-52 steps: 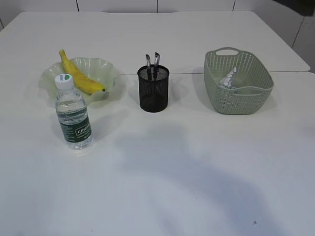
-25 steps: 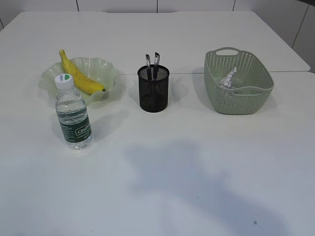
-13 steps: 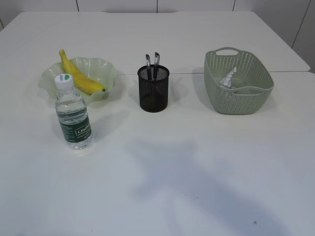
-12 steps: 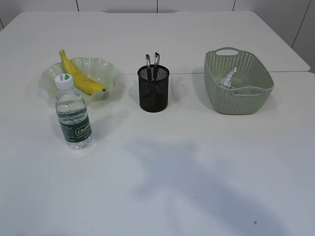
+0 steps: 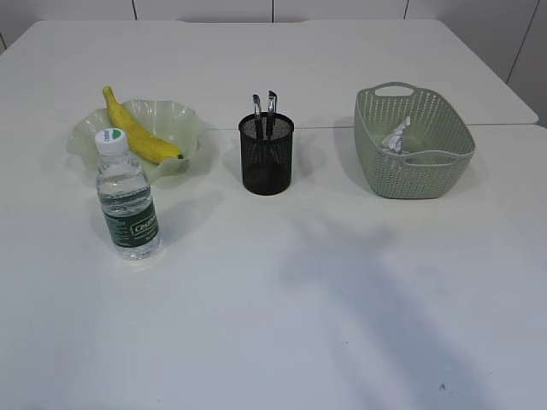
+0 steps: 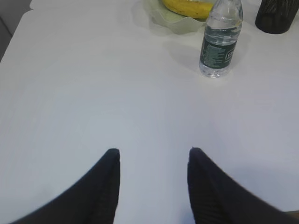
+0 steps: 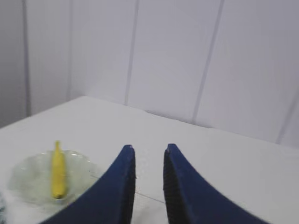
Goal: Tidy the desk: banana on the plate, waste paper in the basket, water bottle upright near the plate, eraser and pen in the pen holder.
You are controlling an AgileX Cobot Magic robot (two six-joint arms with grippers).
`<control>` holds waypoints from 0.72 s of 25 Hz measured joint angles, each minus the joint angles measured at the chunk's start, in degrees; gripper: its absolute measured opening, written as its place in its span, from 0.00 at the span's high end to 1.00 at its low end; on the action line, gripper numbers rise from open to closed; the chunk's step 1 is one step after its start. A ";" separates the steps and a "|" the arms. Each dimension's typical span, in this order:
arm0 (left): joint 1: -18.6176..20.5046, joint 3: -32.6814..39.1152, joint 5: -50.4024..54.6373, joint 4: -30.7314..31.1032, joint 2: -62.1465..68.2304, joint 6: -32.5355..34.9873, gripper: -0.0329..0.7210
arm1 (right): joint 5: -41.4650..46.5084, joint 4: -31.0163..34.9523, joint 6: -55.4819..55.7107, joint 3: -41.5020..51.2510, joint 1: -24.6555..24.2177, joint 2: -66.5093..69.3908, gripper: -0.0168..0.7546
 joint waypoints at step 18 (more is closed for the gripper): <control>0.00 0.00 0.00 0.00 0.00 0.00 0.52 | 40.23 66.90 -65.29 0.00 2.39 -0.43 0.77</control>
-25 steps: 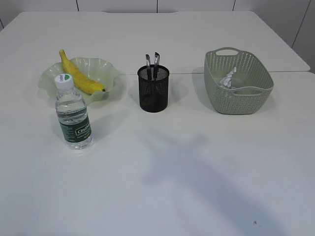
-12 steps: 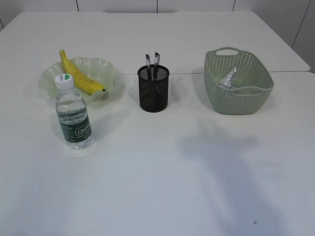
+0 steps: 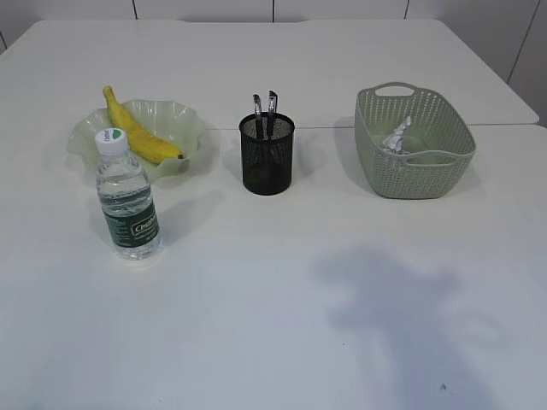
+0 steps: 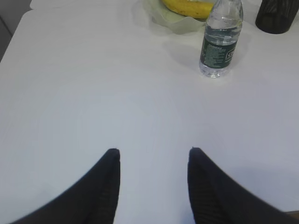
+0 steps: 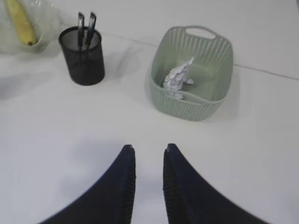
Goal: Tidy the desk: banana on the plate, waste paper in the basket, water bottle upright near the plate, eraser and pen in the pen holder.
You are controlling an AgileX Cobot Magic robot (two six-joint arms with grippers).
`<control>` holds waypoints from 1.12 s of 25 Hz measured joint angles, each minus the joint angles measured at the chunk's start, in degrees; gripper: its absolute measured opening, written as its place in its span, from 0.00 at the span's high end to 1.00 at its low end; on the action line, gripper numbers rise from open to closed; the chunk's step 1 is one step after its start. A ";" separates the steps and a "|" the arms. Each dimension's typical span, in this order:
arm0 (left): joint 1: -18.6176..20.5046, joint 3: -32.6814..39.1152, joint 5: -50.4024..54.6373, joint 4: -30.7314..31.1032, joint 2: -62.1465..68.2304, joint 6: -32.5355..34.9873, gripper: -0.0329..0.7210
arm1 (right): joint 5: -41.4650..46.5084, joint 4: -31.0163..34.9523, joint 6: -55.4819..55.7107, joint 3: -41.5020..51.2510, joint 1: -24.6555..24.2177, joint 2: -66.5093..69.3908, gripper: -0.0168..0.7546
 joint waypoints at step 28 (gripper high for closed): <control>0.00 0.00 0.00 0.00 0.00 0.00 0.52 | 27.82 4.06 -3.96 8.74 0.00 -40.12 0.77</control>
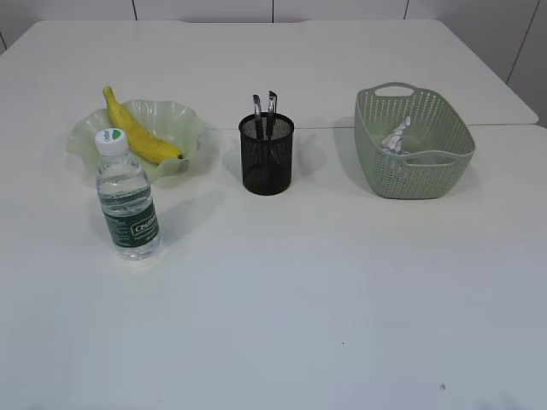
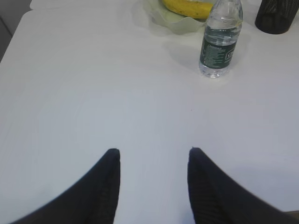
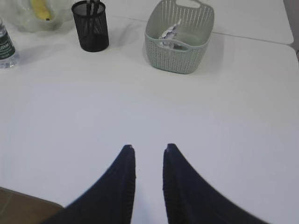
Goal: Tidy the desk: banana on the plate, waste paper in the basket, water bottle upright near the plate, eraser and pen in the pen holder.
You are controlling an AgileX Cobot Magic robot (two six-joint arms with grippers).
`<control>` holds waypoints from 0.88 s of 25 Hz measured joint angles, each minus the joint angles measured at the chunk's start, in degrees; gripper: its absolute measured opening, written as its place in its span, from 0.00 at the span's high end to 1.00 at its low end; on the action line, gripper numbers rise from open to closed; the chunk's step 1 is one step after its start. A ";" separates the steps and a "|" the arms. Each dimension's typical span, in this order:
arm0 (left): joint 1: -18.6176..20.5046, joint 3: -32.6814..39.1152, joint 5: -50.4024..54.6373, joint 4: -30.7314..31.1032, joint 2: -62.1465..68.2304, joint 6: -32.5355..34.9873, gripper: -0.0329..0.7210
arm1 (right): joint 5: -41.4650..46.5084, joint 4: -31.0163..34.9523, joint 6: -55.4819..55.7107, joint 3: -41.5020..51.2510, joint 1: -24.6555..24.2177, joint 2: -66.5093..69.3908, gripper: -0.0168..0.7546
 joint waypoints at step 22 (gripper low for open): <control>0.00 0.00 -0.08 0.00 0.00 0.00 0.53 | 1.75 4.10 0.16 9.55 0.24 -10.89 0.77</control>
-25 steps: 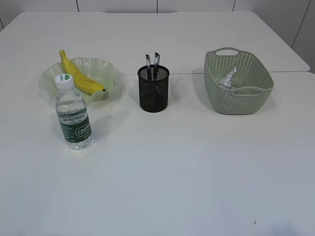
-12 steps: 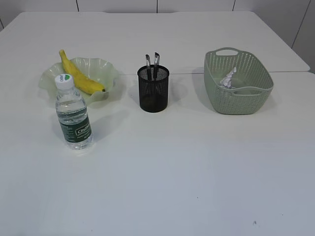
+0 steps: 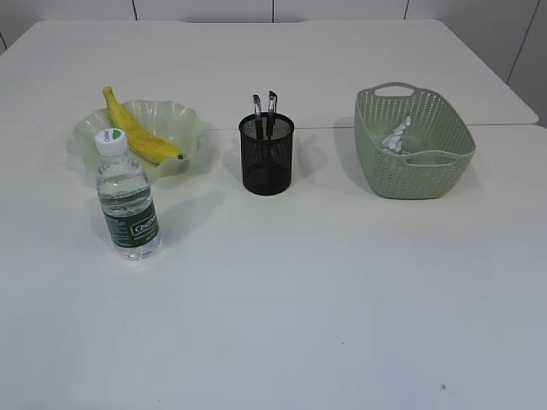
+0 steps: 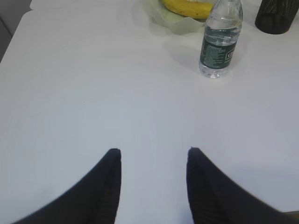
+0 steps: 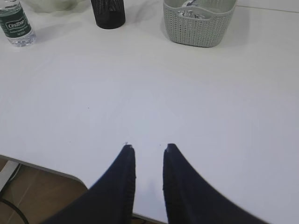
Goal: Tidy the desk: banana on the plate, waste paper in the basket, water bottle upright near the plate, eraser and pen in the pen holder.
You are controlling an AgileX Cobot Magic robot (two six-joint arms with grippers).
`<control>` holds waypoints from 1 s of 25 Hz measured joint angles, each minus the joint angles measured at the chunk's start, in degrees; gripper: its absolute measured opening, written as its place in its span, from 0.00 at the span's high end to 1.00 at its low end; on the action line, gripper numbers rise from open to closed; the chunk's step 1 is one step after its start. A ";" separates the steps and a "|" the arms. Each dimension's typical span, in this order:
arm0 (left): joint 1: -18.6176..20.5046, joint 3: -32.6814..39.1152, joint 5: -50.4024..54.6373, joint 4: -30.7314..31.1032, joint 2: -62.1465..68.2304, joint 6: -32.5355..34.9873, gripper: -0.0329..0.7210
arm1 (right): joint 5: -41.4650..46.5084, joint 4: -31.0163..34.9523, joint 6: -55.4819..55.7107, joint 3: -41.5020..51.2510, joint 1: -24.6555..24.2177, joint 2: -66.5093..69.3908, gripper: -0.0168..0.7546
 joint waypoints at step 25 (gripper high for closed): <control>0.00 0.00 -0.03 0.00 0.00 0.00 0.56 | 0.13 0.10 0.09 0.13 -0.75 0.00 0.65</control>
